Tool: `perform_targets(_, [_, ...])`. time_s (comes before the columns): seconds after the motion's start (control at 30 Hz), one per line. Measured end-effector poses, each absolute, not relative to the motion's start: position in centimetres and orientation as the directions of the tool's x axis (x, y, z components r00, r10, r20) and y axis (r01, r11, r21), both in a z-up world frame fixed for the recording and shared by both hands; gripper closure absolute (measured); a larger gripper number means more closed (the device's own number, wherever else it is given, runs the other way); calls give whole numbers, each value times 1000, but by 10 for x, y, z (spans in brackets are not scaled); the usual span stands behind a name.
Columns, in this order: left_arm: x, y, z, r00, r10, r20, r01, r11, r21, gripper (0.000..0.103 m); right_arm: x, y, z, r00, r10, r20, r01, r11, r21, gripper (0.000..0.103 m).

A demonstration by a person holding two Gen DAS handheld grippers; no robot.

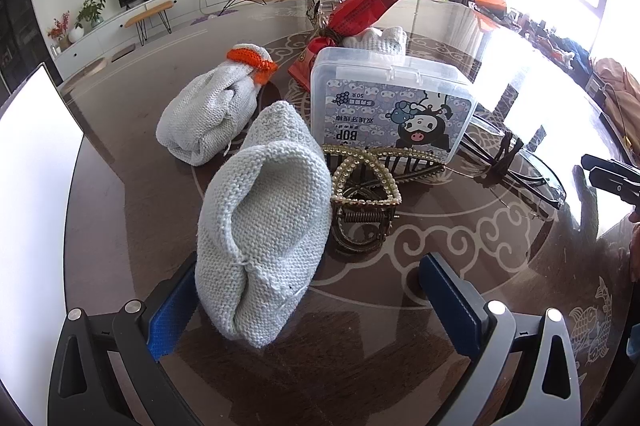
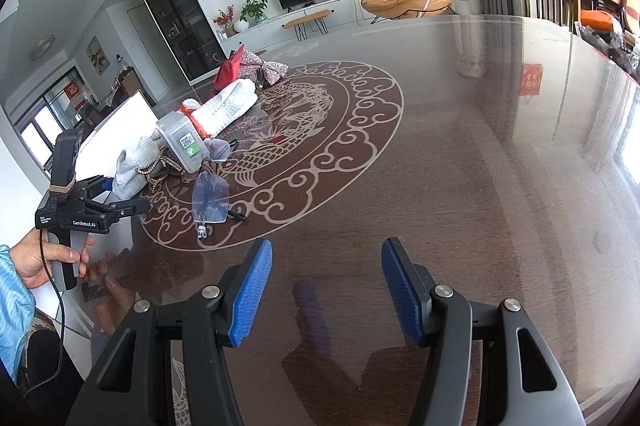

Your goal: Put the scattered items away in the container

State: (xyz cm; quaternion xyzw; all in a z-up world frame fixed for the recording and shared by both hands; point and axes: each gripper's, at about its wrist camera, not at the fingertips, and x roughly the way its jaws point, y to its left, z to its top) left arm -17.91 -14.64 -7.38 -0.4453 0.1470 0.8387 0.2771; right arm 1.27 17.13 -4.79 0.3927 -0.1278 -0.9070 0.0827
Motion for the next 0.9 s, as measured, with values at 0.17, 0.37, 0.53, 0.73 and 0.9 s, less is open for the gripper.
perform_targets(0.17, [-179, -146, -74, -446, 339, -829, -607, -795, 1, 0, 13, 172, -48, -678, -252, -690, 50, -953, 299, 44])
perform_targets(0.37, [-186, -141, -72, -408, 333, -850, -634, -773, 2, 0, 13, 172, -48, -678, -254, -689, 50, -952, 302, 44])
perform_targets(0.53, [-193, -135, -70, -373, 319, -871, -650, -760, 1, 0, 13, 172, -48, -678, -255, -689, 50, -952, 302, 44])
perform_targets(0.73, [-197, -134, -68, -376, 328, -866, -656, -754, -1, 0, 13, 172, -48, -678, -255, -689, 50, -952, 303, 44])
perform_targets(0.9, [-194, -134, -69, -404, 329, -854, -632, -775, 0, 0, 13, 172, -48, -678, -254, -690, 50, -952, 301, 44])
